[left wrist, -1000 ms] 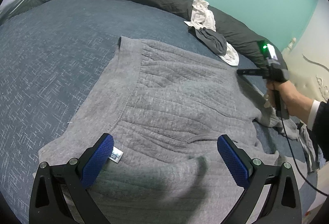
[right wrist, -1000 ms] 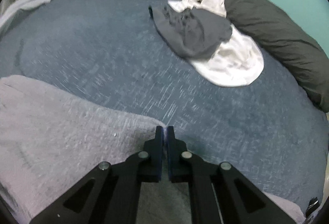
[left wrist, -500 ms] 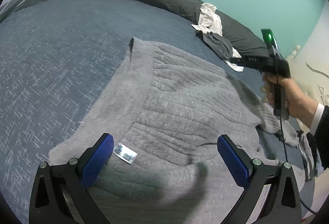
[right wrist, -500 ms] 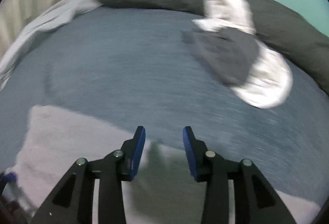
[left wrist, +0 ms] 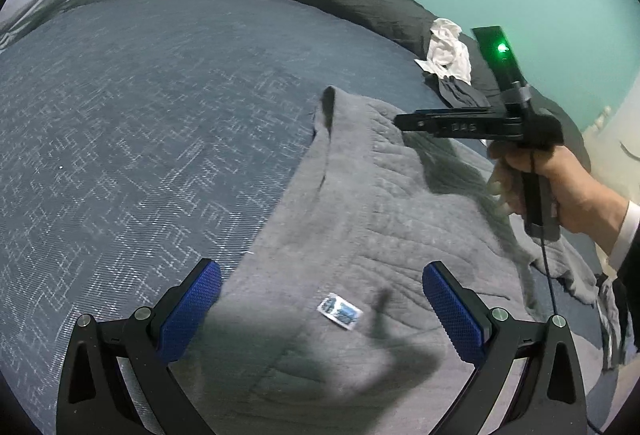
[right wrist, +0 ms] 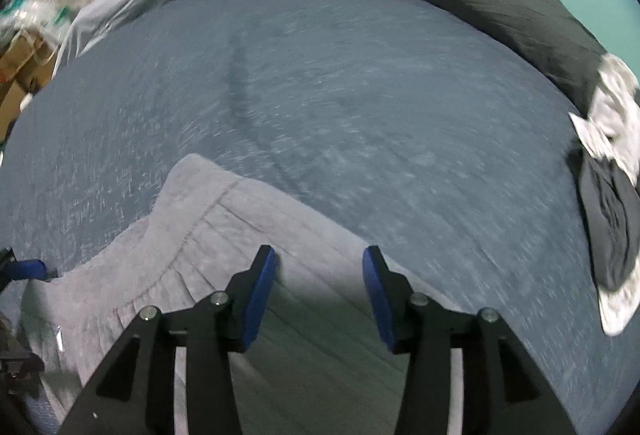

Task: Fold clothes
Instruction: 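Pinch the sweatshirt edge with the right gripper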

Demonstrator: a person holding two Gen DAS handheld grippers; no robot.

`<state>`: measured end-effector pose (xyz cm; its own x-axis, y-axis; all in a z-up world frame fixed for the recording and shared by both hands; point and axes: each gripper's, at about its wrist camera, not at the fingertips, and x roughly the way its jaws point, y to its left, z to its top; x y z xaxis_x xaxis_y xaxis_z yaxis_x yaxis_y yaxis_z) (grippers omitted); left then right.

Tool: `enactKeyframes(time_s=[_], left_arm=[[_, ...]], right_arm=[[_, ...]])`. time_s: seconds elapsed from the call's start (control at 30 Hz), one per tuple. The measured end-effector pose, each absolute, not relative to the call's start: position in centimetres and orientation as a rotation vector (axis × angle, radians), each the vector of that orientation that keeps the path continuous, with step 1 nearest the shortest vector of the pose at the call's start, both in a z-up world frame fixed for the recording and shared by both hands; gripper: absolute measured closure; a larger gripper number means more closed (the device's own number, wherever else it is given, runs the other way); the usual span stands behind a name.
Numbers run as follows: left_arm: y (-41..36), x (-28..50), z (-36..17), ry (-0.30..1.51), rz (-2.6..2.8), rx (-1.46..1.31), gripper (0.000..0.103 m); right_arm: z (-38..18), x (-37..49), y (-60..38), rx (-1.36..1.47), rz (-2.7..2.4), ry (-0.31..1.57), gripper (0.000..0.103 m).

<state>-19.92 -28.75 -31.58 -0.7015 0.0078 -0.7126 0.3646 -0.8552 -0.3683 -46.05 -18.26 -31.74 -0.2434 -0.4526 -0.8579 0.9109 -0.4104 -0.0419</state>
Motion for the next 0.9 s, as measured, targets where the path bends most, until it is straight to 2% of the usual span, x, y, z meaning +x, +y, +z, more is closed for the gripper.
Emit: enactKeyframes(time_s=[0.03, 0.07, 0.13, 0.17, 0.47, 0.5, 0.53, 0.57, 0.6, 0.63, 0.7, 0.9], left_arm=[[-28.9, -19.9, -31.6, 0.742, -2.624, 1.101, 0.000], [-29.0, -19.8, -31.6, 0.745, -2.623, 1.099, 0.000], [-29.2, -19.7, -31.6, 0.749, -2.622, 1.097, 0.000], [-29.4, -19.6, -31.6, 0.750, -2.621, 1.096, 0.000], [-30.1, -19.1, -31.8, 0.773, -2.610, 1.082, 0.000], [-30.1, -19.1, -31.8, 0.778, -2.609, 1.081, 0.000], [-30.2, -19.1, -31.9, 0.783, -2.608, 1.081, 0.000], [-30.3, -19.1, -31.9, 0.788, -2.606, 1.081, 0.000], [-30.3, -19.1, -31.9, 0.790, -2.606, 1.080, 0.000], [-30.3, -19.1, -31.9, 0.790, -2.607, 1.079, 0.000], [-30.3, -19.0, -31.8, 0.790, -2.607, 1.079, 0.000], [-30.2, -19.1, -31.8, 0.793, -2.612, 1.078, 0.000]], right_arm=[[-32.1, -45.8, -18.9, 0.993, -1.793, 0.717, 0.063], [-32.3, -45.7, -19.2, 0.987, -1.784, 0.724, 0.080], [-32.3, -45.6, -19.8, 0.974, -1.771, 0.732, 0.098], [-32.2, -45.5, -20.0, 0.965, -1.768, 0.732, 0.103], [-29.4, -46.9, -20.2, 0.919, -1.845, 0.575, 0.103], [-29.3, -46.8, -20.2, 0.931, -1.813, 0.546, 0.102], [-29.5, -47.0, -20.3, 0.969, -1.791, 0.533, 0.090], [-29.9, -47.1, -20.6, 1.009, -1.772, 0.541, 0.062], [-30.3, -47.0, -20.9, 1.023, -1.777, 0.581, 0.051], [-30.4, -46.8, -21.0, 1.018, -1.772, 0.587, 0.047], [-30.8, -46.7, -21.3, 1.032, -1.748, 0.585, 0.047], [-33.1, -44.9, -22.9, 1.041, -1.669, 0.749, 0.050]])
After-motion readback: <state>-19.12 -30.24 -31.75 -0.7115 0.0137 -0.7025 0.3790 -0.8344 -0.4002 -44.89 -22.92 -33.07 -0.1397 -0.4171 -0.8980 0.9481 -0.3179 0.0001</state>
